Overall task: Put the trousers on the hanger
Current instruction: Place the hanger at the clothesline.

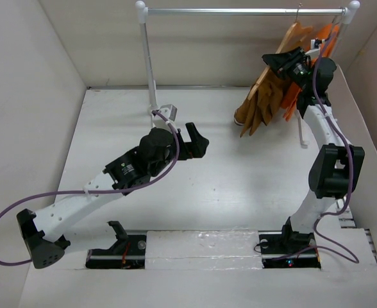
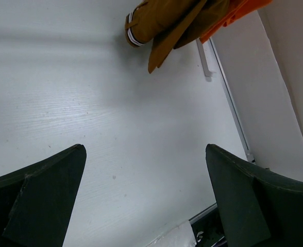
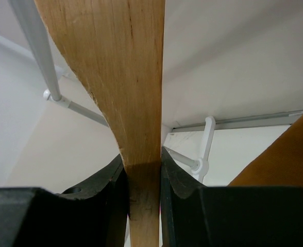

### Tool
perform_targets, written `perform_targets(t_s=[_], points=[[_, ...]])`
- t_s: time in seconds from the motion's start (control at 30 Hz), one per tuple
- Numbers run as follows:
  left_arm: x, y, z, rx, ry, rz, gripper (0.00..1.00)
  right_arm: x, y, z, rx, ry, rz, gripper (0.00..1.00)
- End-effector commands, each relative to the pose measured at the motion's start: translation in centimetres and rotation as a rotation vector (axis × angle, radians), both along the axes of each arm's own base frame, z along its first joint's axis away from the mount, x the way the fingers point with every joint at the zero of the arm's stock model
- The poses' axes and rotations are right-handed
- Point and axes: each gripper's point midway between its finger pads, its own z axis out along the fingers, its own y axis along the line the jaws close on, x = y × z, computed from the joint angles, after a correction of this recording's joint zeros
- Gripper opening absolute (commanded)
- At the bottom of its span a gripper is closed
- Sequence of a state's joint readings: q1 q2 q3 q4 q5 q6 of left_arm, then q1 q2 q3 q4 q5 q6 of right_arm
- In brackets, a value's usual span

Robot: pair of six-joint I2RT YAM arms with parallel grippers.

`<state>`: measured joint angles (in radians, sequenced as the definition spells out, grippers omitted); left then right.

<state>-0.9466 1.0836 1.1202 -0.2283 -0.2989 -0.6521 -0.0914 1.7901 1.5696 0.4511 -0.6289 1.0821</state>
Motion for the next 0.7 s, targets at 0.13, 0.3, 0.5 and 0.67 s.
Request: perform_targets(t_s=[0.13,0.3,0.5,0.67], points=[[0.2,-0.2,1.3,-0.058,-0.011,0.010,0.99,-1.1,-1.5,4.7,-0.029,-0.231,-0.038,0.00],[0.2,-0.3,1.3,-0.067,-0.003,0.010,0.99,-1.6,-1.3,4.2,-0.050,-0.229,-0.032,0.21],[0.8,-0.2,1.5,-0.041,0.000,0.044,0.99,-3.5,-1.7,5.4,-0.157,-0.249,-0.068,0.59],[1.9,-0.6,1.3,0.038,0.016,0.069,0.99,-4.9,-3.9,6.0,-0.335,-0.186,-0.237,0.71]])
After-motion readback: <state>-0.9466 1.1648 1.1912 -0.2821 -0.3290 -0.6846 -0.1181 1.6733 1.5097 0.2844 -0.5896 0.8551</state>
